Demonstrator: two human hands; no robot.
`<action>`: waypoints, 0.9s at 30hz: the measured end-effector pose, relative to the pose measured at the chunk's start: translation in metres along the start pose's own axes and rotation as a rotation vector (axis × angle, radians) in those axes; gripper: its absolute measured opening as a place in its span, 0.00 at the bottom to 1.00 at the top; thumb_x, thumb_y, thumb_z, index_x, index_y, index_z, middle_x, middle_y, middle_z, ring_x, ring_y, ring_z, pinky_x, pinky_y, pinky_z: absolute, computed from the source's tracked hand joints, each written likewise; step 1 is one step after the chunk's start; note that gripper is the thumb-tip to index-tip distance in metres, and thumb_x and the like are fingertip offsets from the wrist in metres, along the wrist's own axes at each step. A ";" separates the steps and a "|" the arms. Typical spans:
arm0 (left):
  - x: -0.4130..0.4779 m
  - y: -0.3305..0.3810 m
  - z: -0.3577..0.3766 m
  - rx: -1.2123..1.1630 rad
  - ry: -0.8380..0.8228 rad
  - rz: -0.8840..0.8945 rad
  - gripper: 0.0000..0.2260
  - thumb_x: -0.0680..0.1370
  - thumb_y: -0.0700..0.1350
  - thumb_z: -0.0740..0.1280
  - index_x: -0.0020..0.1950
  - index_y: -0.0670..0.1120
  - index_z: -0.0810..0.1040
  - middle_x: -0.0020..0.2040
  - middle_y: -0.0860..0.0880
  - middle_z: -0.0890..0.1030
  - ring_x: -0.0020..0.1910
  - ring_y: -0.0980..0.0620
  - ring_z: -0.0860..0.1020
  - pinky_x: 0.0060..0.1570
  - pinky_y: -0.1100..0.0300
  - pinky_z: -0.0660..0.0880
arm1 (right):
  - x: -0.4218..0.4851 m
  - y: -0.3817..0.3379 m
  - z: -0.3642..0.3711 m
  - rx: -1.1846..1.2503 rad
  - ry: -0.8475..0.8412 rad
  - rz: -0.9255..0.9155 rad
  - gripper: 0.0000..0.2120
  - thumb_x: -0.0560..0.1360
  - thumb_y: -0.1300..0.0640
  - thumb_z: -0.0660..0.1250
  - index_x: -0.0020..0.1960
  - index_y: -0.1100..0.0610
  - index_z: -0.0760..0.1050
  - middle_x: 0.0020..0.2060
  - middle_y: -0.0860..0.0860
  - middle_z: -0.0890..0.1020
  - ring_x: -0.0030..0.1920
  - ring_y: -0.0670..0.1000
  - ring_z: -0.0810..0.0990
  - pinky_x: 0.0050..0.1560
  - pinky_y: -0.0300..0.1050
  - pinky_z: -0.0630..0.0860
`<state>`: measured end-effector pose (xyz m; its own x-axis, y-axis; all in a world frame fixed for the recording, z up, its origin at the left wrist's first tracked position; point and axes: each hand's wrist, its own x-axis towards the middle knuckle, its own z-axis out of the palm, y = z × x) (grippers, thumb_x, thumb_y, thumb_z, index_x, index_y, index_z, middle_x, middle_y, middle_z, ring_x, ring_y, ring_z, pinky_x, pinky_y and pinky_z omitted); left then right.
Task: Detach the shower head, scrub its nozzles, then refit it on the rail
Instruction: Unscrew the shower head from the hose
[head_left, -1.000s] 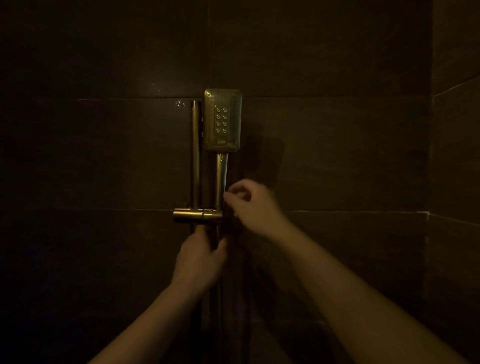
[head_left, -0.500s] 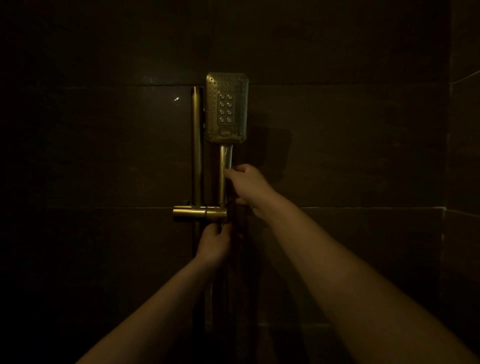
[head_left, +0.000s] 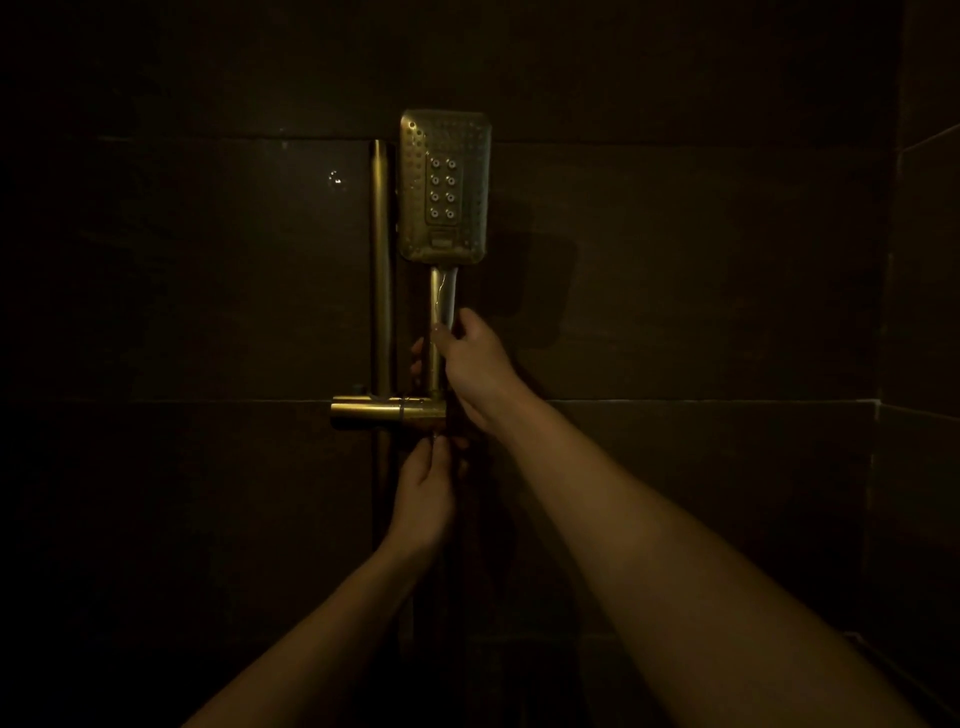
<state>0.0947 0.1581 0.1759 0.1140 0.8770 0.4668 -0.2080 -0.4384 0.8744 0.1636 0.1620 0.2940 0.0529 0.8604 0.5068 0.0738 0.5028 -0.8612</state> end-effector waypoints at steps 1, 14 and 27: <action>0.000 0.000 0.000 -0.011 0.000 -0.002 0.15 0.85 0.48 0.53 0.55 0.45 0.78 0.53 0.45 0.82 0.53 0.48 0.80 0.51 0.56 0.76 | 0.001 0.001 0.000 -0.013 0.000 -0.012 0.16 0.83 0.56 0.56 0.70 0.56 0.65 0.45 0.53 0.80 0.43 0.51 0.80 0.56 0.57 0.77; 0.006 0.001 -0.011 -0.014 -0.113 0.025 0.14 0.84 0.45 0.55 0.45 0.42 0.77 0.41 0.47 0.79 0.42 0.50 0.78 0.45 0.56 0.74 | 0.013 -0.001 0.000 -0.020 0.048 -0.060 0.19 0.83 0.57 0.57 0.72 0.55 0.62 0.43 0.52 0.79 0.42 0.50 0.80 0.49 0.52 0.77; 0.001 -0.001 0.020 0.009 -0.117 0.021 0.14 0.85 0.45 0.54 0.47 0.44 0.76 0.34 0.50 0.73 0.28 0.63 0.73 0.28 0.70 0.68 | 0.017 -0.018 -0.038 -0.022 0.137 -0.118 0.16 0.83 0.59 0.56 0.69 0.59 0.65 0.40 0.53 0.78 0.36 0.49 0.77 0.39 0.47 0.75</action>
<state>0.1146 0.1558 0.1784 0.2220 0.8390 0.4967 -0.2031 -0.4585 0.8652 0.2011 0.1643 0.3195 0.1776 0.7754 0.6060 0.1091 0.5965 -0.7952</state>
